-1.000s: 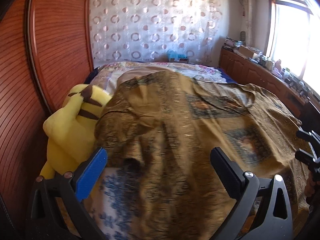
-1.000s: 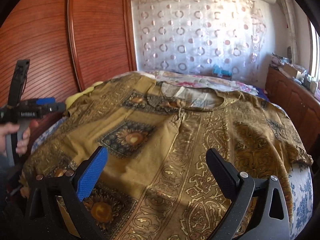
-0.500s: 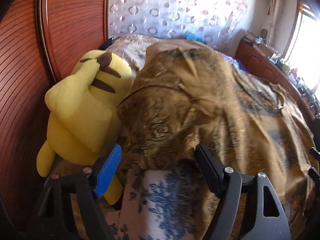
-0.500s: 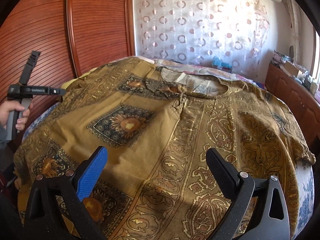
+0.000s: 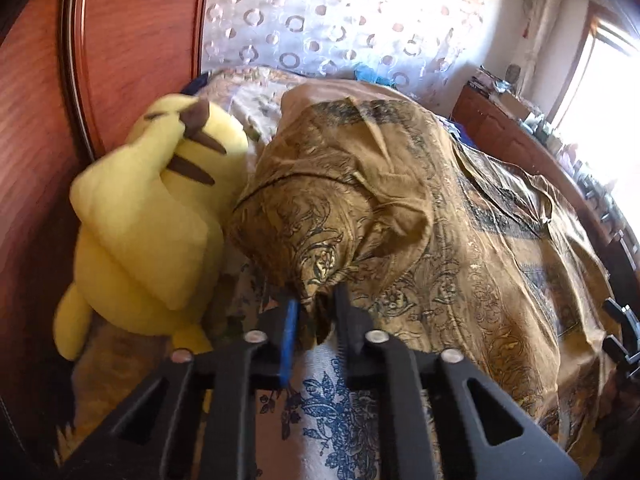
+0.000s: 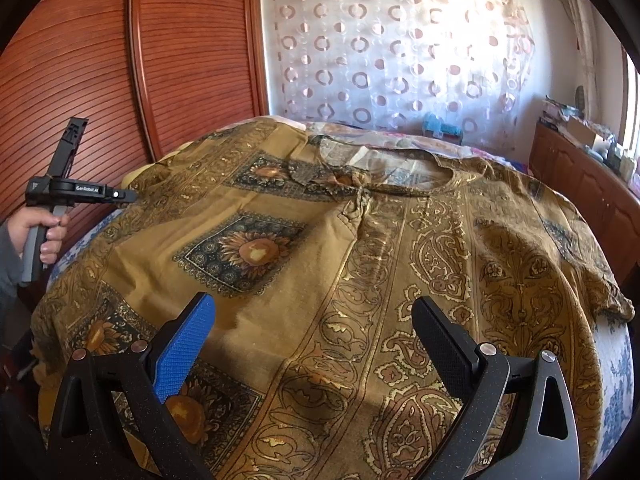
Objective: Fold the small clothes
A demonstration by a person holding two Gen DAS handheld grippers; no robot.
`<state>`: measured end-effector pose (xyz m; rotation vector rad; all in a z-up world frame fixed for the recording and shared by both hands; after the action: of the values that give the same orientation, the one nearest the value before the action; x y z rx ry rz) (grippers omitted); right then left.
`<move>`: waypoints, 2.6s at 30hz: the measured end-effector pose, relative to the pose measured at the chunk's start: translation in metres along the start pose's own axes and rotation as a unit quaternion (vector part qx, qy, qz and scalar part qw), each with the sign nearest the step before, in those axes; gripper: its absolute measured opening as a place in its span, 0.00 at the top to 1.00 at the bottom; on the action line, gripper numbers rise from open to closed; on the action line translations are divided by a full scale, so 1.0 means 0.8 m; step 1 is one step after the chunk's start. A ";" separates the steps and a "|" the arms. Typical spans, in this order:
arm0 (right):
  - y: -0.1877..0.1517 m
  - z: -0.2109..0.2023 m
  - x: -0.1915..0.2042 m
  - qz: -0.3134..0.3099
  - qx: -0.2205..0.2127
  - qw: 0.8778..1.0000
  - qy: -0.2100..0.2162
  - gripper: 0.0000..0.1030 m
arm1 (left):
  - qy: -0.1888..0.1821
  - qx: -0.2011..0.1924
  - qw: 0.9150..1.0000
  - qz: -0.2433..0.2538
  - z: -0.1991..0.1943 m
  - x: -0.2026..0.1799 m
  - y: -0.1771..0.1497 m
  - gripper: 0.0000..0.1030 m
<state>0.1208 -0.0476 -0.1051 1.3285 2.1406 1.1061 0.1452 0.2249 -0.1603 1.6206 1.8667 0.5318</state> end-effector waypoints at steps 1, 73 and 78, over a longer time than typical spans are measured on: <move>0.000 0.000 0.000 0.000 -0.001 1.000 0.000 0.03 | 0.012 -0.007 1.000 0.013 -0.007 -0.005 0.003 0.94; -0.002 -0.008 0.005 -0.006 -0.016 1.000 -0.001 0.03 | 0.033 -0.045 0.994 0.092 -0.003 -0.068 0.079 1.00; -0.002 -0.007 0.005 -0.006 -0.016 1.000 0.000 0.03 | 0.002 -0.067 0.990 0.127 -0.016 -0.129 0.117 1.00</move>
<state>0.1141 -0.0466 -0.1021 1.3000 2.1184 1.1309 0.2130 0.1413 -0.0711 1.7765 1.5975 0.7526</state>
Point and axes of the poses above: each gripper's, at about its wrist camera, not at the fingertips, and z roughly the way its jaws point, x to its left, y to its top, the point moved 9 cm from there along z, roughly the way its jaws point, and after that the axes turned 4 degrees about z, right-handed, at the moved point
